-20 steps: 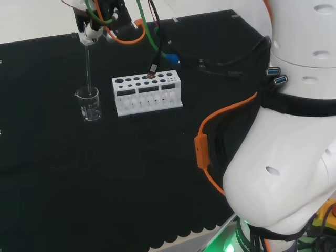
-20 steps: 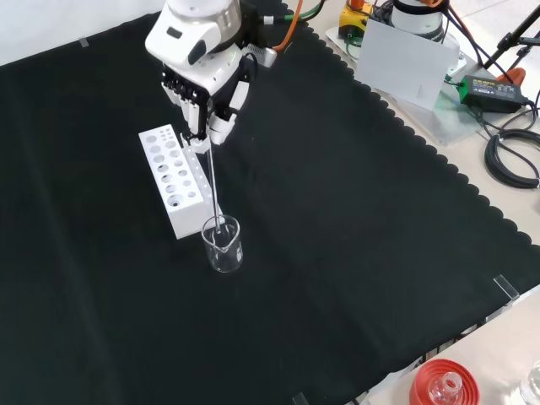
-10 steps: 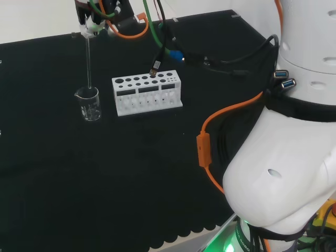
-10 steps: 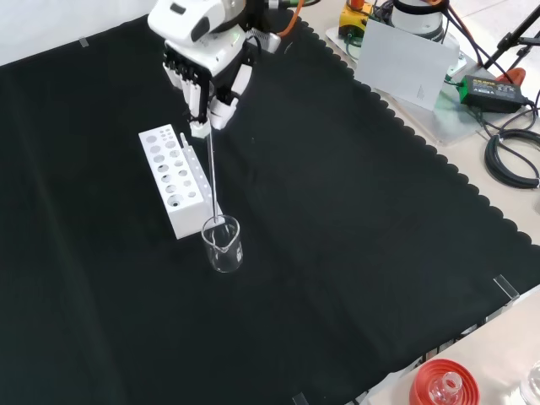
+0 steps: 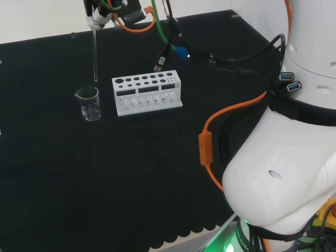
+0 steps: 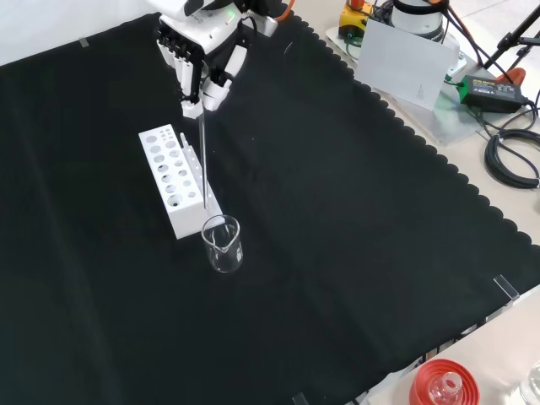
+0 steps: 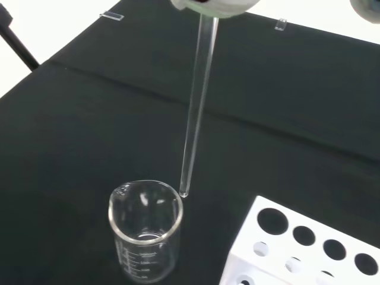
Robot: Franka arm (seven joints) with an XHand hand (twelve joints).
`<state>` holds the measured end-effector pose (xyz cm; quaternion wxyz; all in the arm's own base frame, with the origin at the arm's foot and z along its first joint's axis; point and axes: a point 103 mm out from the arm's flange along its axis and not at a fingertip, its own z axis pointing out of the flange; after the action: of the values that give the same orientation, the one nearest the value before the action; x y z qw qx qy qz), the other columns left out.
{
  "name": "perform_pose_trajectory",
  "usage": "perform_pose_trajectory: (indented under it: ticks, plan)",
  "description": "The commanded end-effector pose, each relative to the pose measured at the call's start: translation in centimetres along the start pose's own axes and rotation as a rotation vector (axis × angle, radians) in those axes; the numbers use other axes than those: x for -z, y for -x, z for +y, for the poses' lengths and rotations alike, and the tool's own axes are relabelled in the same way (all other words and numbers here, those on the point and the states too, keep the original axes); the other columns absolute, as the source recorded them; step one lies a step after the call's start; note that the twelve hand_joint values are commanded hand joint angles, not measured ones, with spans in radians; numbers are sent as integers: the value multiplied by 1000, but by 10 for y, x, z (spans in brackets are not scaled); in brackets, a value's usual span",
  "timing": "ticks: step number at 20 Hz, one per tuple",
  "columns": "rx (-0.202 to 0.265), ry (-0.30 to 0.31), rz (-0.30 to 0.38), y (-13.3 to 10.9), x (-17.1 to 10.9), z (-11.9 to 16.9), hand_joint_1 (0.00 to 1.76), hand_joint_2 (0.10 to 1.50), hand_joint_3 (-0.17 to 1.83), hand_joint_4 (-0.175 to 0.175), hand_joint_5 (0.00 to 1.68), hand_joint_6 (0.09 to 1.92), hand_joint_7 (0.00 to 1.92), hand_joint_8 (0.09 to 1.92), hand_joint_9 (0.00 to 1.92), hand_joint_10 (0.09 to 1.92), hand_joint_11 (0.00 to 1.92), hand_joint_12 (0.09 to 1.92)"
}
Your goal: Put the glass rod back on the white test tube rack.
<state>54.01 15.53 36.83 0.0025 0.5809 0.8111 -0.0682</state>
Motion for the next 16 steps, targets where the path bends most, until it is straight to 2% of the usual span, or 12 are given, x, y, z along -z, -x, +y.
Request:
perform_pose_trajectory:
  ticks: [1, 16]
  plan:
    - [-26, -3, 2, 15, -2, -1, 1324, 1025, -175, -175, 1422, 233, 1478, 214, 1915, 87, 1673, 608]
    - [-82, -13, 8, 68, -16, -1, 1324, 1024, -175, -175, 1423, 230, 1481, 208, 1916, 87, 1674, 607]
